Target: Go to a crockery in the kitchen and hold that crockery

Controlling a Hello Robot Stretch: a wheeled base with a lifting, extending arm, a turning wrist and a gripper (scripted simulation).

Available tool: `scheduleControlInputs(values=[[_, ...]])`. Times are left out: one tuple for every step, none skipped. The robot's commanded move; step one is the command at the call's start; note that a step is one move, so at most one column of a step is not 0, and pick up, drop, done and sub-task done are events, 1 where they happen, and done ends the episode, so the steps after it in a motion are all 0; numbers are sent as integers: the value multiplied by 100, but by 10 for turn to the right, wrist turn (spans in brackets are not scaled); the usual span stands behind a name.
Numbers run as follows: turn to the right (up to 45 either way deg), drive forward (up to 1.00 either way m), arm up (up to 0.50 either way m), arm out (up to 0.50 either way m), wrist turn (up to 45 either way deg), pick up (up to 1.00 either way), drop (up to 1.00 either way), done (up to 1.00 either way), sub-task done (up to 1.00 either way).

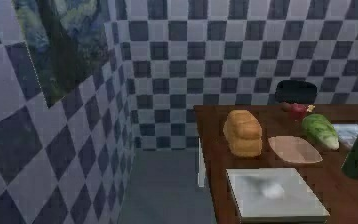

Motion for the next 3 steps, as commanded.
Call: scheduleControlInputs(values=[[-450,0,0,0,0,0,0,0,0],[-90,0,0,0,0,0,0,0,0],[450,0,0,0,0,0,0,0,0]])
